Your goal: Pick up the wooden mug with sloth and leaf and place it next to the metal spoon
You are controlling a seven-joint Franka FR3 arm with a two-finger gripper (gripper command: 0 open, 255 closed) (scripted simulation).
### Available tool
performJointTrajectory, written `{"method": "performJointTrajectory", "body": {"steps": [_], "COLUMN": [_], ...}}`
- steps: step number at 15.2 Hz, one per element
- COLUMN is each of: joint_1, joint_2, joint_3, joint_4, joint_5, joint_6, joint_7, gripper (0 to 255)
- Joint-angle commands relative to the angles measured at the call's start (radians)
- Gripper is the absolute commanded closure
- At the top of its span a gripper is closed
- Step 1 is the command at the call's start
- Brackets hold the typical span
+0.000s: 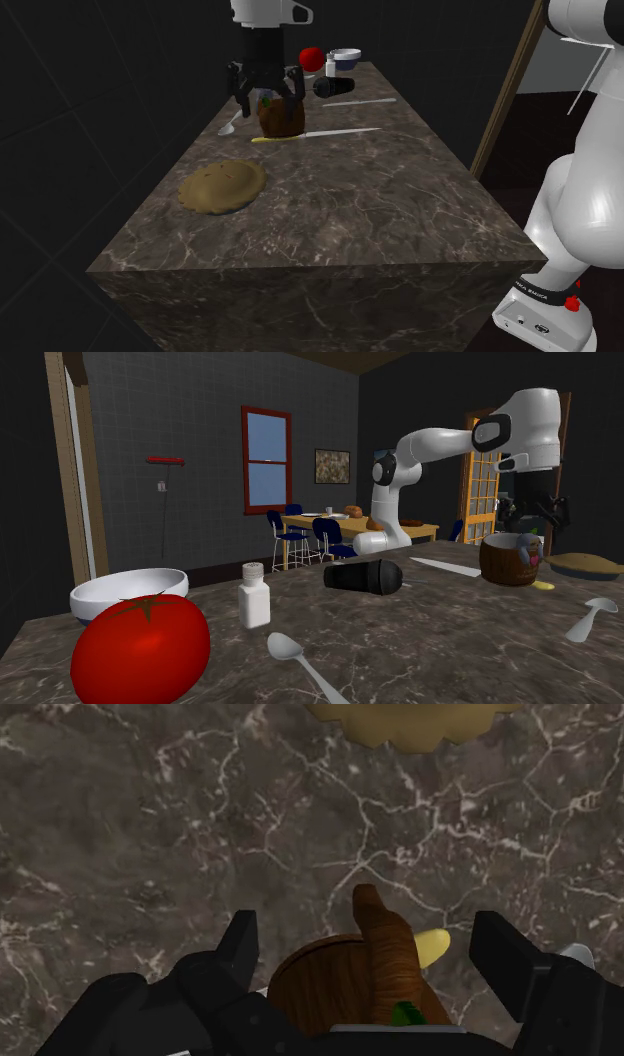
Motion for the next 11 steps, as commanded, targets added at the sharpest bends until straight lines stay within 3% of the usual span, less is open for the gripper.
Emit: {"method": "performJointTrajectory", "body": {"steps": [1, 3, 11], "joint_1": [0.002, 0.005, 0.005], "joint_2": [0.014, 0.035, 0.035], "joint_3": [0.001, 0.002, 0.002], "joint_4": [0.070, 0.159, 0.159], "joint_5": [-0.004, -0.011, -0.011], "joint_6": [-0.057, -0.126, -0.125], "joint_7": [0.005, 0.009, 0.009], "gripper": [0, 0, 0]}}
